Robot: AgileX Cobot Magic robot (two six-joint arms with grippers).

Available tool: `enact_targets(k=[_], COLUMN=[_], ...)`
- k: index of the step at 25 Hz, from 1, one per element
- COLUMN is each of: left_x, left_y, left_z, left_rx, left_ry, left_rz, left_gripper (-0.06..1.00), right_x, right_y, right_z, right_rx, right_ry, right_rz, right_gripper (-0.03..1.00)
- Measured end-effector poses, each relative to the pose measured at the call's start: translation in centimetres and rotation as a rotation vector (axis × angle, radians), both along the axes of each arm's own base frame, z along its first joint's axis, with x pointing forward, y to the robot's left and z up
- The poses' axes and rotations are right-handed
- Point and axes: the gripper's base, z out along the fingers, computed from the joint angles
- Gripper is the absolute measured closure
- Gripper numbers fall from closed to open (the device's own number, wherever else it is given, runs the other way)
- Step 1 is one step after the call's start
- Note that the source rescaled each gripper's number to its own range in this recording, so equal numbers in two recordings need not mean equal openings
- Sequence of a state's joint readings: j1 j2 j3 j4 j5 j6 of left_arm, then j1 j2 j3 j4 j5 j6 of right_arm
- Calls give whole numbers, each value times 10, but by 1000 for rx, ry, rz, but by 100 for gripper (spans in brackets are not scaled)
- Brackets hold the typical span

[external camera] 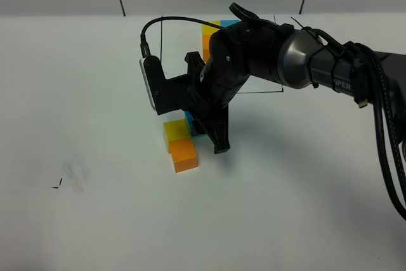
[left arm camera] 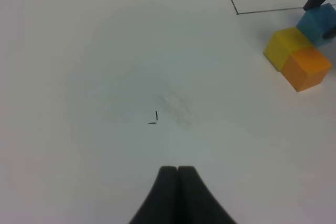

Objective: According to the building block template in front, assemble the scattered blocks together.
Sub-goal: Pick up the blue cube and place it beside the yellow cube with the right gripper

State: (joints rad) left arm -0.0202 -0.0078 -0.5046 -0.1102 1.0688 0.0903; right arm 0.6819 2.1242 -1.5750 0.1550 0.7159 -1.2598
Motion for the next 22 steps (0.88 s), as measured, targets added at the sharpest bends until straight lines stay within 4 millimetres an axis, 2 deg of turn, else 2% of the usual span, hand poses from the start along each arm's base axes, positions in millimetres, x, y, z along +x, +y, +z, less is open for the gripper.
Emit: enact_targets(k=[5,15,22], left_x=[0,0,0], left_y=[0,0,0], left_z=[0,0,0], left_rx=[0,0,0], left_ry=[0,0,0], left_rz=[0,0,0], left_gripper=[94,94,94], right_x=[0,2,3], right_y=[1,2,3], right_z=[-2,-17,-19], right_rx=[4,-10,-6], right_ry=[-1,21,17], right_rz=[0,-3,-4], right_gripper=[45,45,45])
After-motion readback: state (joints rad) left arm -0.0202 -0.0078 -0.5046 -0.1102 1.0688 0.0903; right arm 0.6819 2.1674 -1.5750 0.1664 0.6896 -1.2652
